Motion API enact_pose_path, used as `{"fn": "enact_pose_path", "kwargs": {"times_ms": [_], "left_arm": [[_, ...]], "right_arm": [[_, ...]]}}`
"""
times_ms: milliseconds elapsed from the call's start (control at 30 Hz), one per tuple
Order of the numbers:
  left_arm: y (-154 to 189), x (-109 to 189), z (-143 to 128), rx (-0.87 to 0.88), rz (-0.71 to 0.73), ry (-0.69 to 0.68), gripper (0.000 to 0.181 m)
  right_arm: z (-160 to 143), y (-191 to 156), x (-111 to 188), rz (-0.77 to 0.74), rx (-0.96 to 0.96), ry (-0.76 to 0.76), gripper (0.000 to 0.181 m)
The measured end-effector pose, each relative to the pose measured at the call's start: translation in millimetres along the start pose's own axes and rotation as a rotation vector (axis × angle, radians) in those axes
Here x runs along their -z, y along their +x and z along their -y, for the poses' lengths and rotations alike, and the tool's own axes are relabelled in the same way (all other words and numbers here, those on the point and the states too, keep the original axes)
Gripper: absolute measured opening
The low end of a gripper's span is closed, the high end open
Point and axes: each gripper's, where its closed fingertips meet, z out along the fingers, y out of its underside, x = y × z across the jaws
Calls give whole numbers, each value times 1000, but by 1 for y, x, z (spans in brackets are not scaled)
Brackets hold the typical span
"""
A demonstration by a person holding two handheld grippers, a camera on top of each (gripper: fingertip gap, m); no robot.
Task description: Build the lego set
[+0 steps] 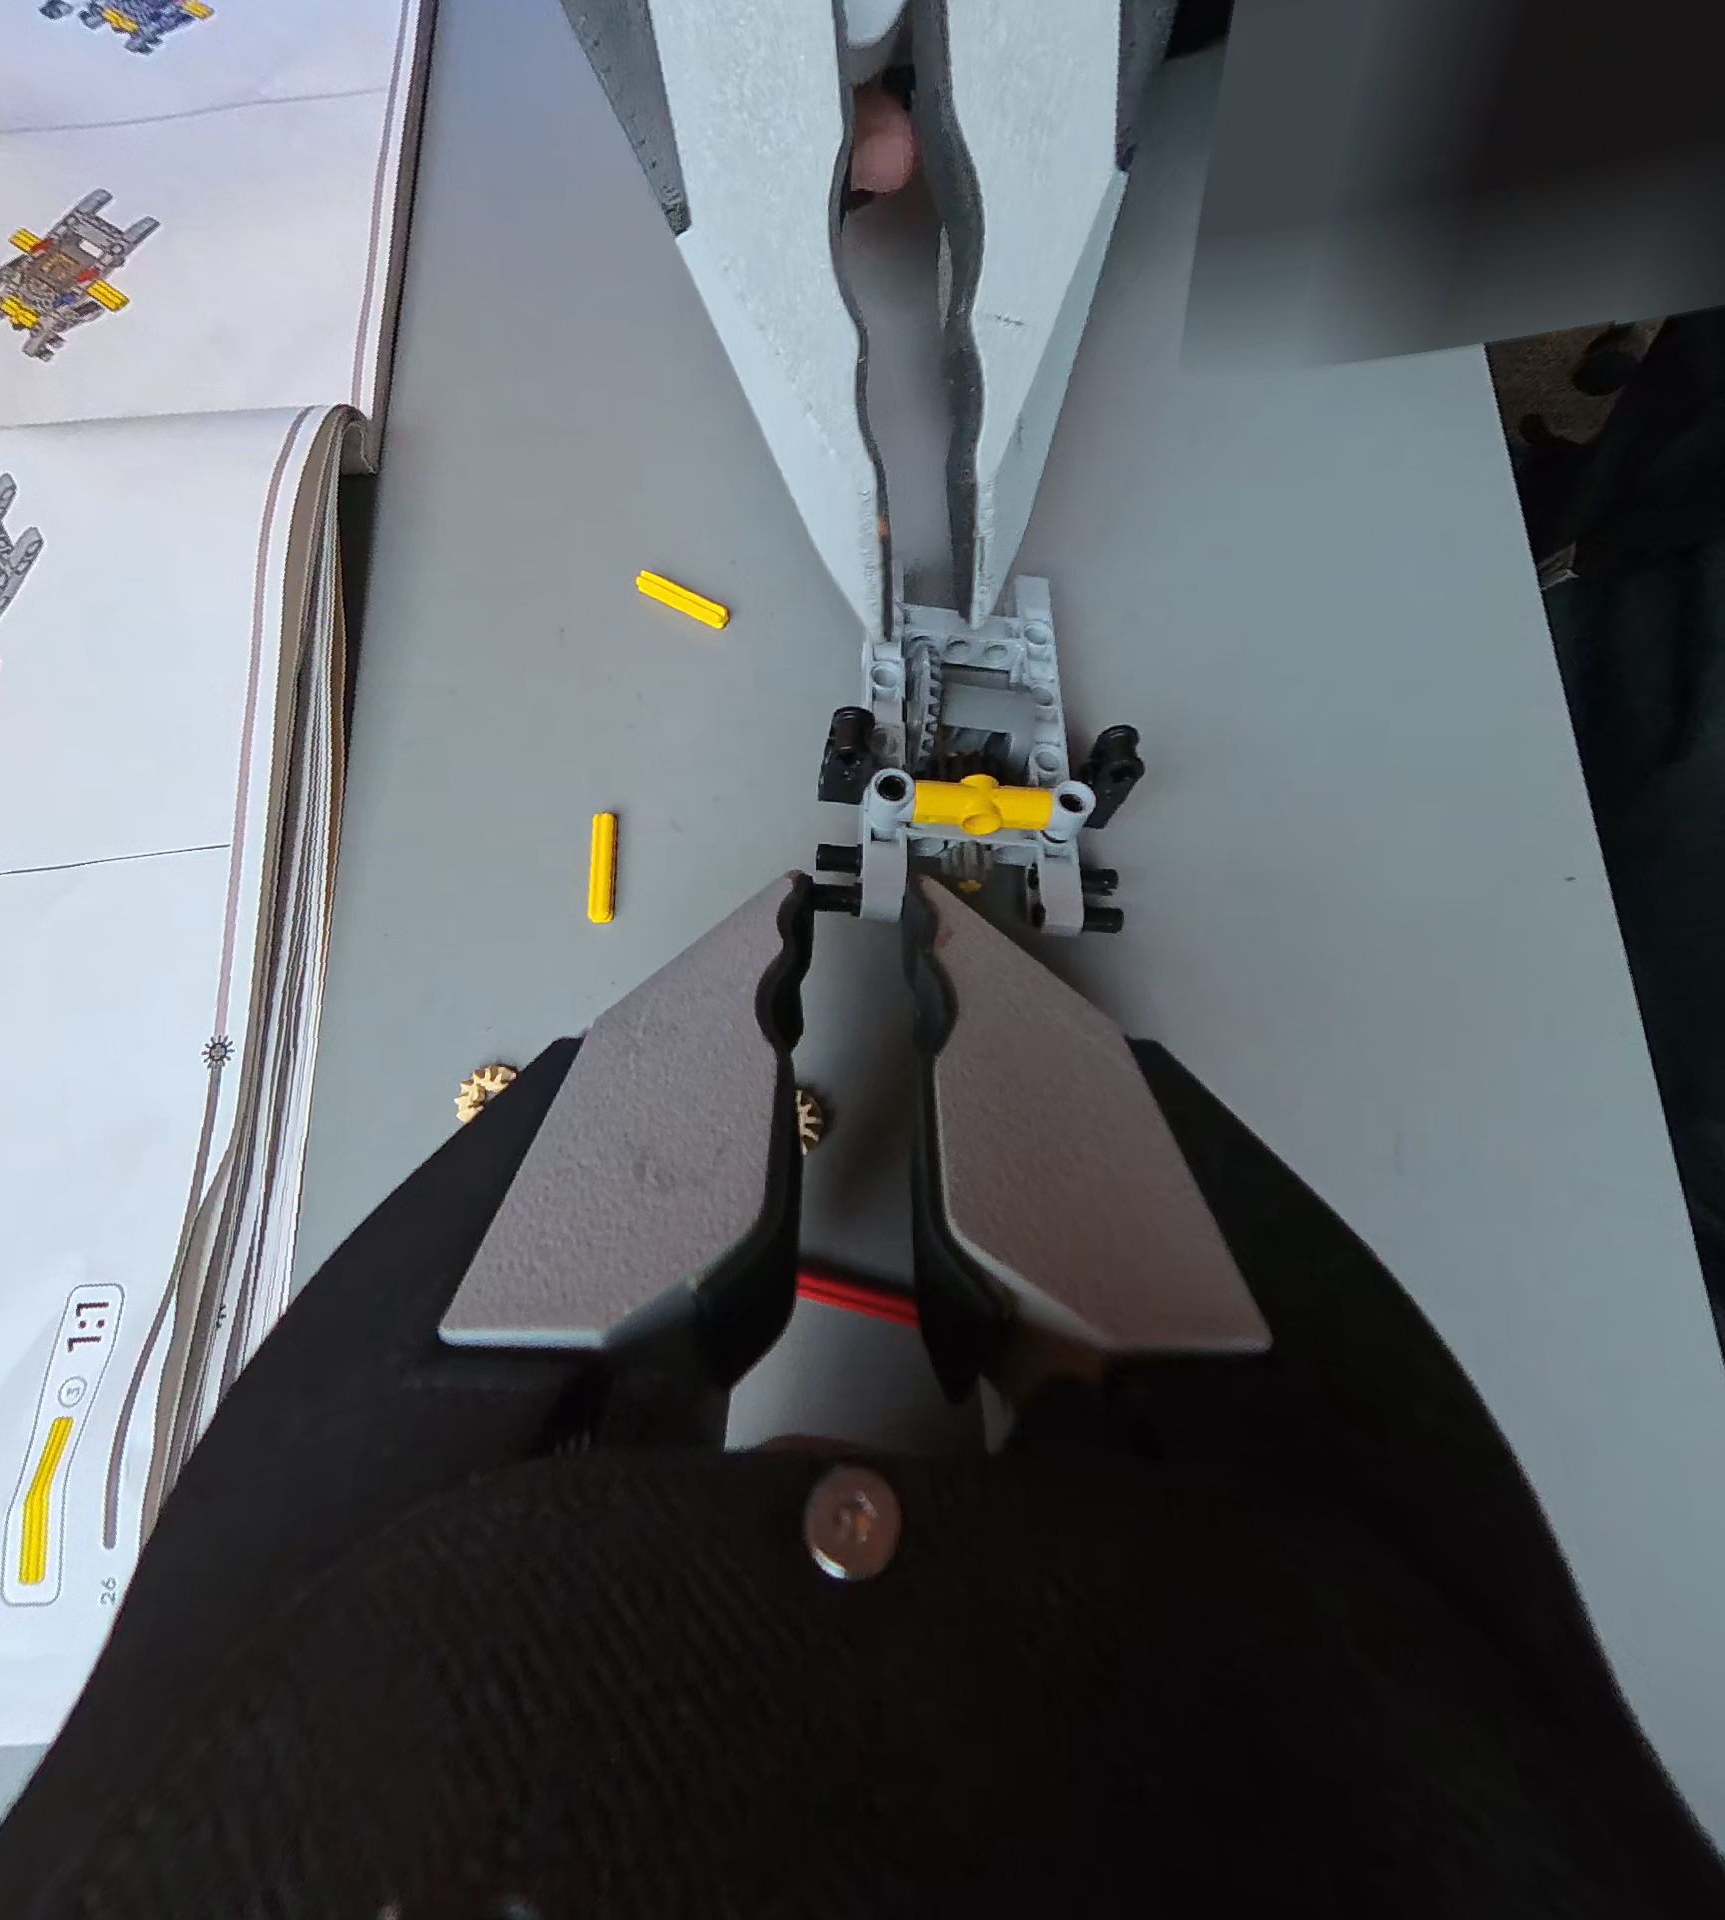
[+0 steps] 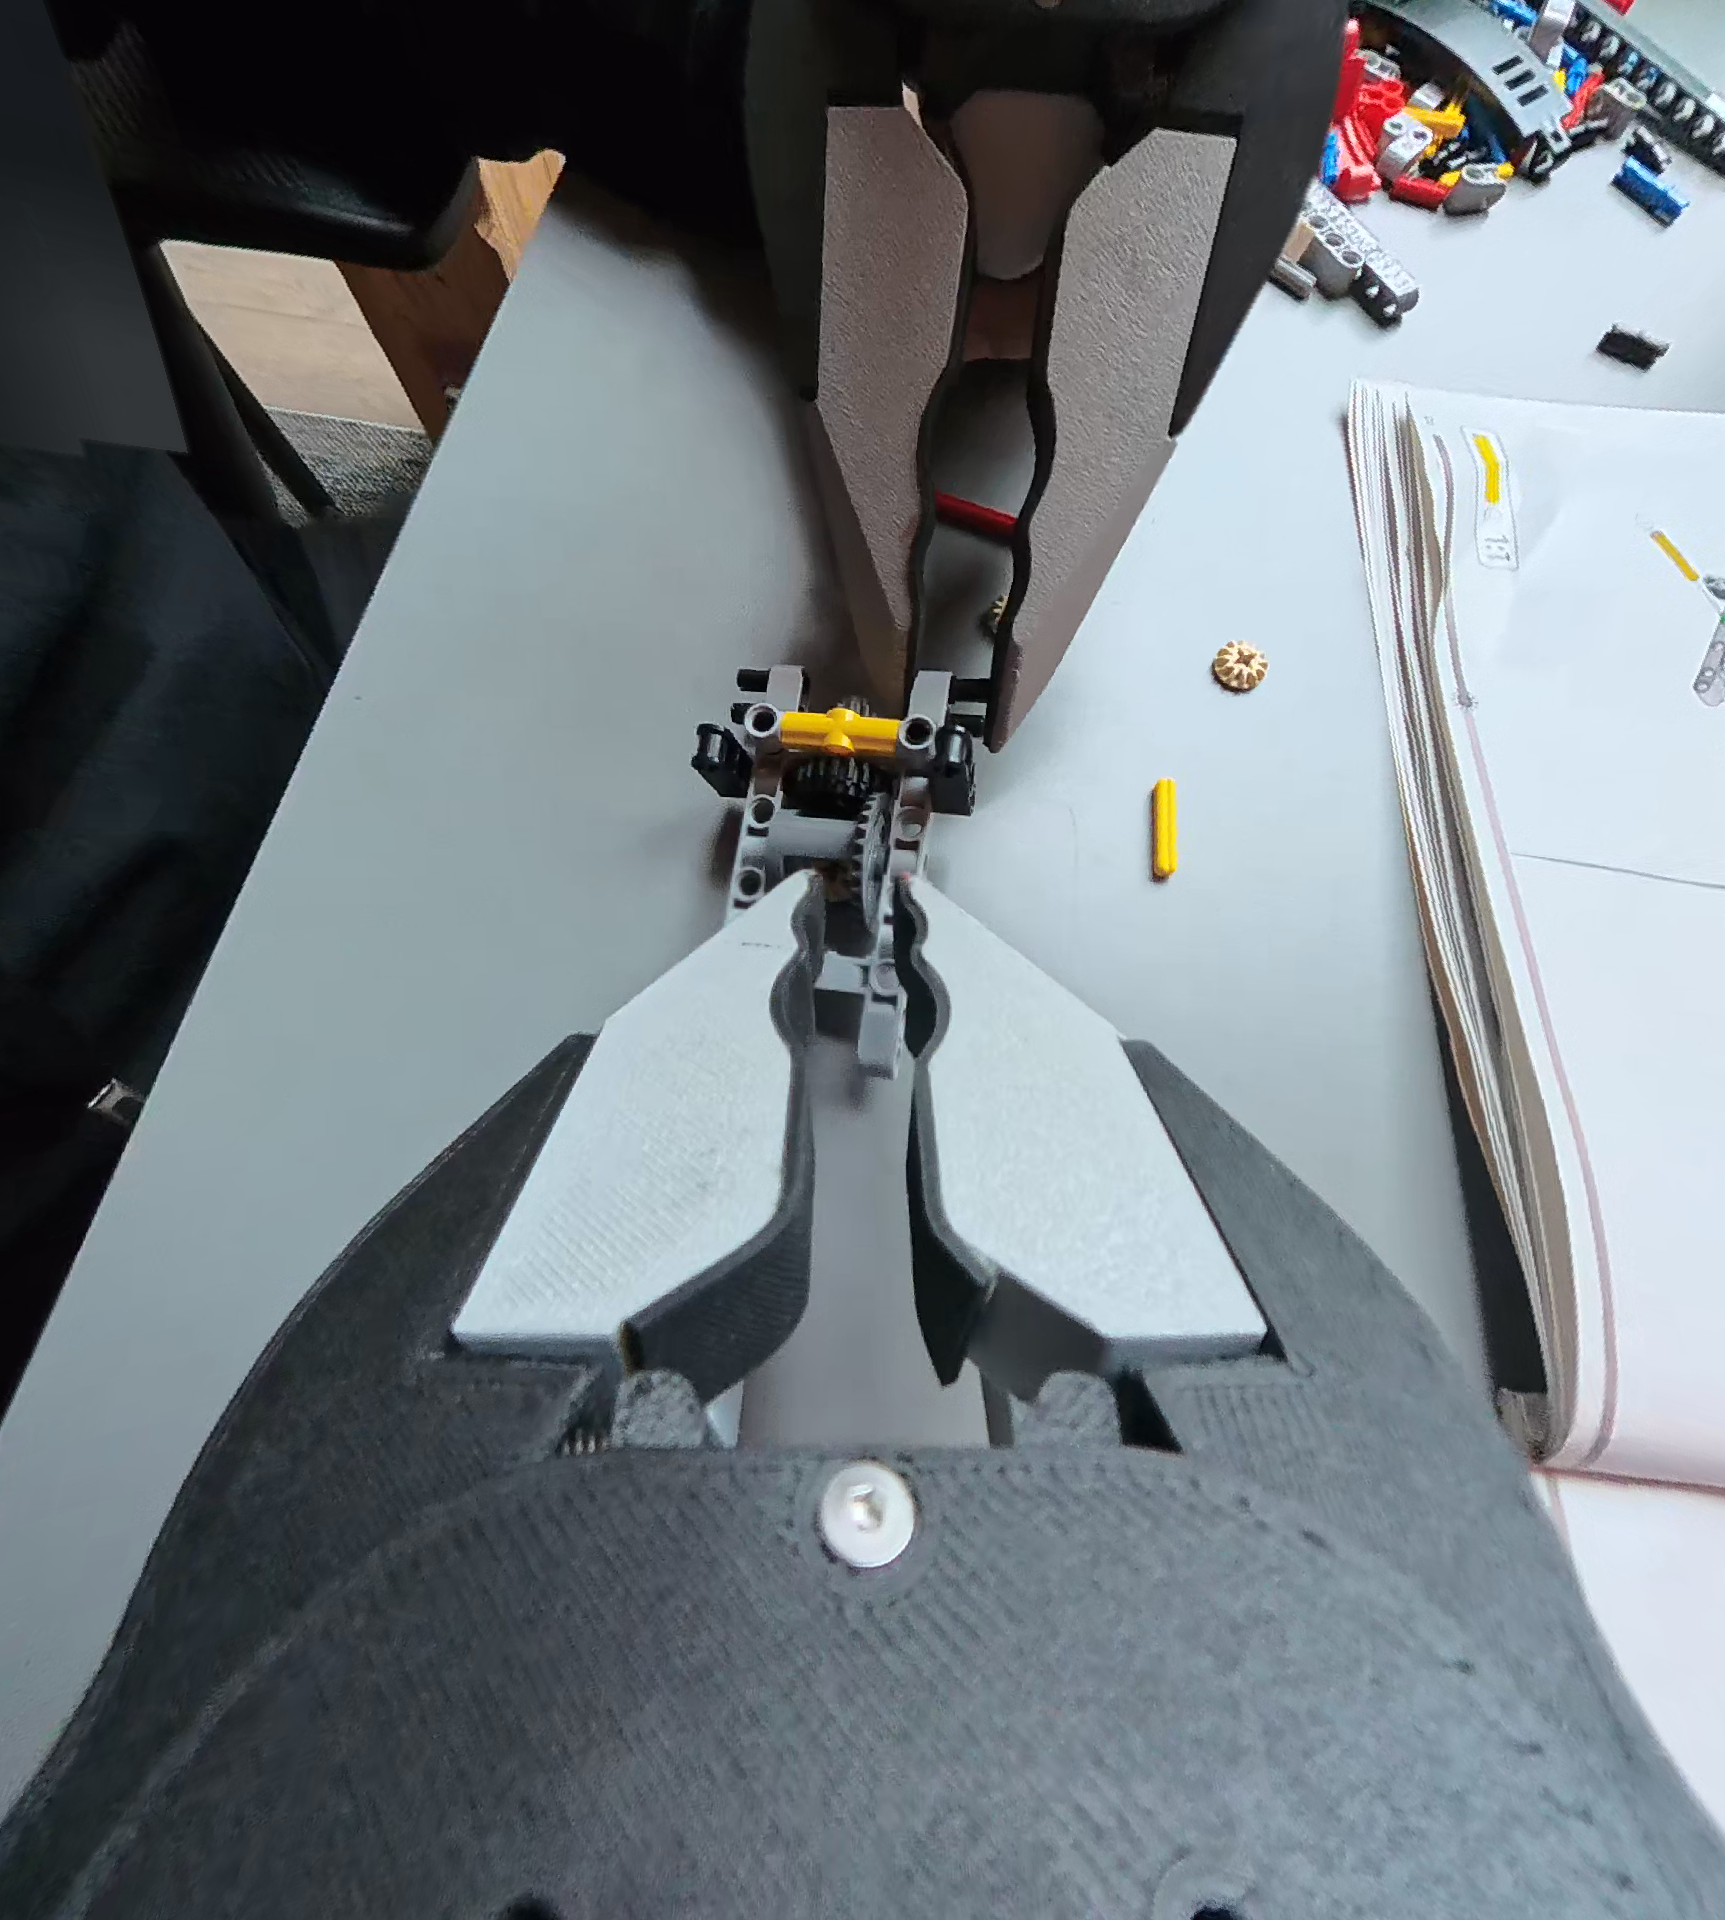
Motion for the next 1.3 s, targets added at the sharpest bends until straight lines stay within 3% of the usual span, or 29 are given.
{"fn": "enact_pose_path", "kwargs": {"times_ms": [1300], "left_arm": [[-3,4,4,10,13,37,13]], "right_arm": [[-5,5,1,-19,7,-8,15]]}}
